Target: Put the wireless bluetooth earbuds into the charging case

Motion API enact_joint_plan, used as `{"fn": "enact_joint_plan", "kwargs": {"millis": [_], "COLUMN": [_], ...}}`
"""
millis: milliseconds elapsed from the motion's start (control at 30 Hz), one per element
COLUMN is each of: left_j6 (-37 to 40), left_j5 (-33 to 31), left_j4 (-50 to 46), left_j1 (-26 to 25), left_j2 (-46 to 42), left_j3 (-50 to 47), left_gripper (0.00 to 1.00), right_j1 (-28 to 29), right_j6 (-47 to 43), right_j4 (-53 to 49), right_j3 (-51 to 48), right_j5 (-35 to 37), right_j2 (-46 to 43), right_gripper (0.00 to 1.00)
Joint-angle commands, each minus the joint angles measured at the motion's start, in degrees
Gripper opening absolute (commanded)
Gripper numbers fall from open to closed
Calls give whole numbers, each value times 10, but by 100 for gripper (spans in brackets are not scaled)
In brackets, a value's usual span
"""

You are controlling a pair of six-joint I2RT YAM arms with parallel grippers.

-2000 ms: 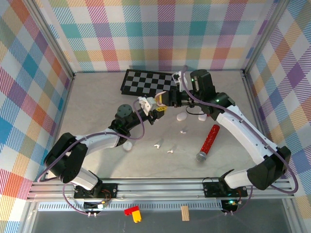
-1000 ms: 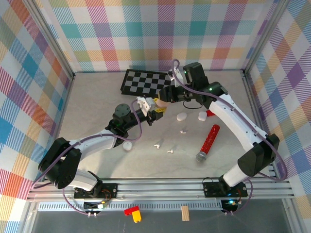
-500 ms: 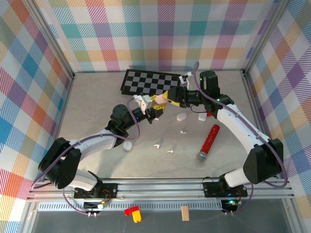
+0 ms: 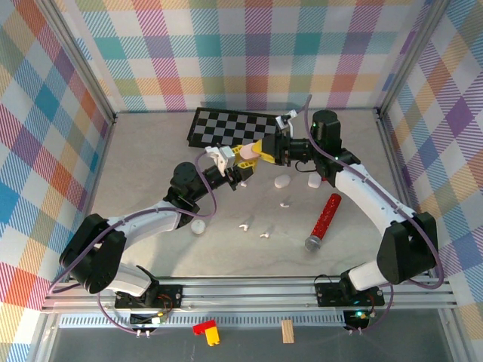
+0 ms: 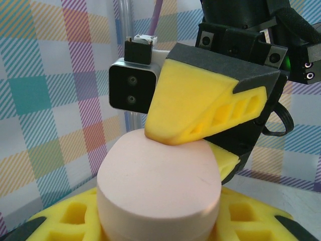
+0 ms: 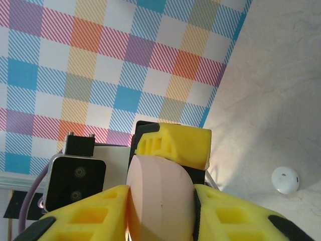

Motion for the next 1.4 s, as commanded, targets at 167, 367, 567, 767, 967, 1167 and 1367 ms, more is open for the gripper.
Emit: {"fn": "enact_joint_plan", "kwargs": {"millis": [167, 367, 567, 767, 967, 1167, 1367], "left_j6": [13, 31, 57, 51, 57, 76, 80], "left_j5": [-7, -15, -25, -53, -65, -78, -77], "left_j4": [-16, -47, -147, -203, -247, -264, -262], "left_j1": [-6, -4, 14, 37, 43, 43, 46], "left_j2": [4, -12, -64, -115, -132, -124, -113], "left_j3": [9, -2, -46, -113, -138, -140, -136], "left_gripper": [42, 85, 100, 100, 100, 100, 100], "right_j1": [-4, -29, -41, -39, -32, -20, -20], "right_j6": [16, -36, -161, -184, -210, -237, -245], "right_j4": [54, -8, -157, -146, -158, -192, -202], "right_j3": [-17, -22, -3, 7, 63, 121, 149], "right_j5": [-5, 52, 197, 258, 325, 359, 372], "right_j2": [7, 13, 56, 130, 228, 308, 352], "right_gripper": [15, 13, 19, 17, 18, 19, 21]}}
